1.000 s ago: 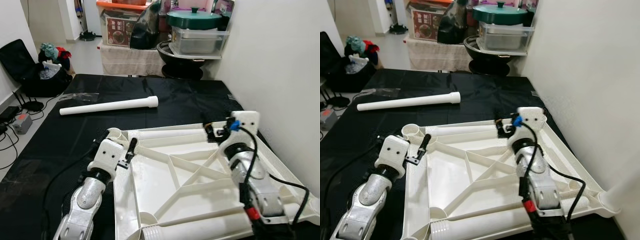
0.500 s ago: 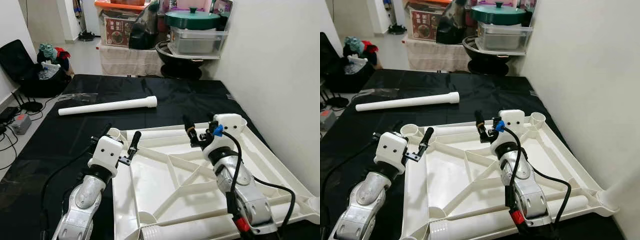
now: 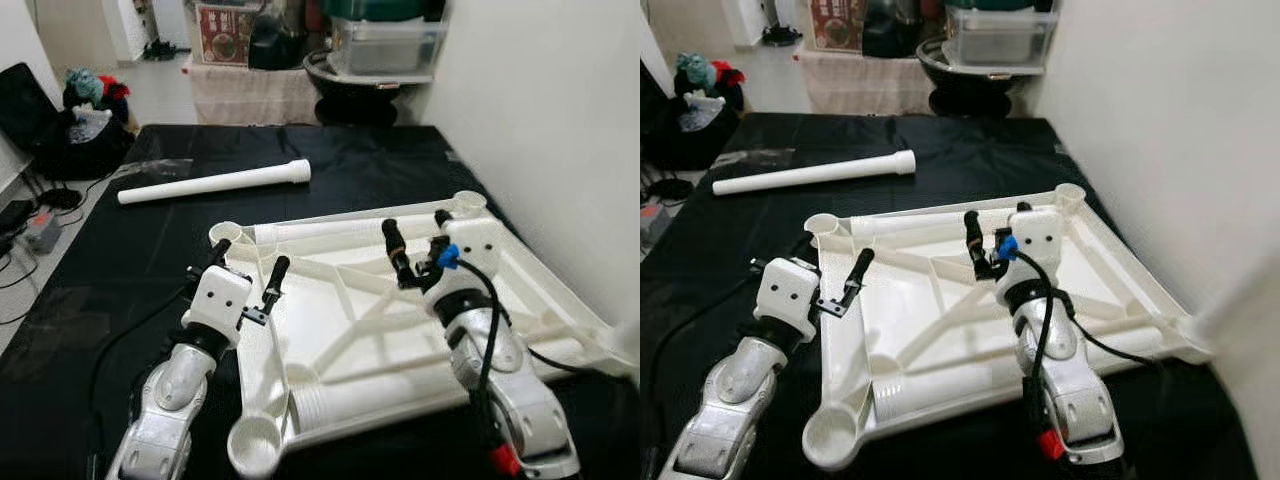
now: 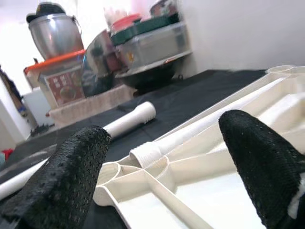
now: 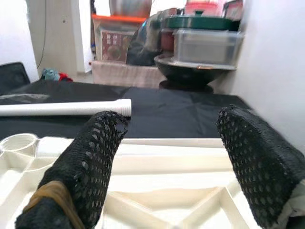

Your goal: Building children table

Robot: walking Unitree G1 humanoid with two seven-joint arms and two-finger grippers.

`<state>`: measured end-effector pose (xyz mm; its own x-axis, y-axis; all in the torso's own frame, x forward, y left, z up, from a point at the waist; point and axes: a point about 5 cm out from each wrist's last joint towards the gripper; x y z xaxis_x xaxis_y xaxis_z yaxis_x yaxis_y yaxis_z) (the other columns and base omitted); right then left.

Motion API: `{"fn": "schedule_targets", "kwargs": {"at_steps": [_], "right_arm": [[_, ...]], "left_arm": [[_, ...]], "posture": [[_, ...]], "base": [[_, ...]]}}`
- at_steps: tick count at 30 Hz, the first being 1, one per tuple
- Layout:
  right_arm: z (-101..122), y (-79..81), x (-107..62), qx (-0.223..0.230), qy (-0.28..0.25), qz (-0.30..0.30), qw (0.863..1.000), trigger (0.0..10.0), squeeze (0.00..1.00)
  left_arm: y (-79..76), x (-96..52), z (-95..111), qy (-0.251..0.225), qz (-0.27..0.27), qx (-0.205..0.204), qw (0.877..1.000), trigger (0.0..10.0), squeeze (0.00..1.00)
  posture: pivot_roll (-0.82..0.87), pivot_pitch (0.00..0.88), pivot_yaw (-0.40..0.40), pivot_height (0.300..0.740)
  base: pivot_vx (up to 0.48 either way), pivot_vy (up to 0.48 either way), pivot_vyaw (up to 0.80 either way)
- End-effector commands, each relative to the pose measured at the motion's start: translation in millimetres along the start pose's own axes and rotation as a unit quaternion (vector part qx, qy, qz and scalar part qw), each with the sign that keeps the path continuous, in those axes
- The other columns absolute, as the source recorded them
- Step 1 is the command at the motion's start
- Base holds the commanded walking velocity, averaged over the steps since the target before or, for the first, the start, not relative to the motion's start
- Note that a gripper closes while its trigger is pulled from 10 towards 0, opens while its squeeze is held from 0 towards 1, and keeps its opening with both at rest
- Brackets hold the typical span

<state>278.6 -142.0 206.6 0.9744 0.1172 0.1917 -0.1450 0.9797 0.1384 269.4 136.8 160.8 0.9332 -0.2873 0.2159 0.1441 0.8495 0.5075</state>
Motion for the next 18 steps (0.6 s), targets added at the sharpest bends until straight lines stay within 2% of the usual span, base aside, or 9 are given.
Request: {"fn": "schedule_targets", "kwargs": {"at_steps": [1,3,7,9,11,13,16,18], "right_arm": [[1.0,-1.2,-1.9,-0.013,0.001,-0.005,1.0,10.0,0.0],[0.2,-3.0,-3.5,-0.029,0.003,-0.009,1.0,10.0,0.0],[-0.3,-4.1,-4.2,-0.033,0.005,-0.012,0.999,10.0,0.0],[-1.4,-4.8,-4.7,-0.035,0.008,-0.016,0.999,10.0,0.0],[-3.8,-5.2,-3.5,-0.038,0.014,-0.022,0.999,10.0,0.0],[-3.8,-5.2,-3.5,-0.038,0.014,-0.022,0.999,10.0,0.0],[-3.4,-9.4,0.0,-0.045,0.016,-0.035,0.998,10.0,0.0],[-3.4,-9.4,0.0,-0.045,0.016,-0.035,0.998,10.0,0.0]], "left_arm": [[-3.7,-2.2,0.3,0.0,-0.009,-0.01,1.0,10.0,0.0],[-4.5,-2.1,0.3,0.002,-0.011,-0.011,1.0,10.0,0.0],[-4.0,-2.1,0.0,0.005,-0.011,-0.017,1.0,10.0,0.0],[-2.2,-3.3,-1.7,0.013,-0.012,-0.031,0.999,10.0,0.0],[-1.7,-7.0,-10.3,0.043,-0.026,-0.063,0.997,10.0,0.0],[-1.7,-7.0,-10.3,0.043,-0.026,-0.063,0.997,10.0,0.0],[-10.8,-12.1,-18.9,0.069,-0.068,-0.115,0.989,10.0,0.0],[-10.8,-12.1,-18.9,0.069,-0.068,-0.115,0.989,10.0,0.0]], "posture": [[0.04,0.0,-0.041,0.74],[0.04,0.0,-0.038,0.74],[0.05,0.0,-0.041,0.74],[0.06,0.0,-0.046,0.74],[0.06,0.0,-0.052,0.74],[0.06,0.0,-0.052,0.74],[0.06,0.0,-0.055,0.74],[0.06,0.0,-0.055,0.74]], "base": [[-0.3,0.0,0.0],[-0.255,0.0,0.0],[-0.127,0.0,0.0],[0.0,0.0,0.0],[0.0,0.0,0.0],[0.0,0.0,0.0],[0.0,0.0,0.0],[0.0,0.0,0.0]]}}
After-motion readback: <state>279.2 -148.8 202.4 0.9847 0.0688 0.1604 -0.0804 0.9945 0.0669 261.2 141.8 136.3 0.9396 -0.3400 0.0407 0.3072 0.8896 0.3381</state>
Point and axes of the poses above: a point about 5 cm out from each wrist's last joint towards the gripper, its own x axis pointing out of the wrist towards the gripper, its own z axis along the axis of the wrist's last joint, y = z × x, and after that the axes turned 12 degrees about x, right-handed
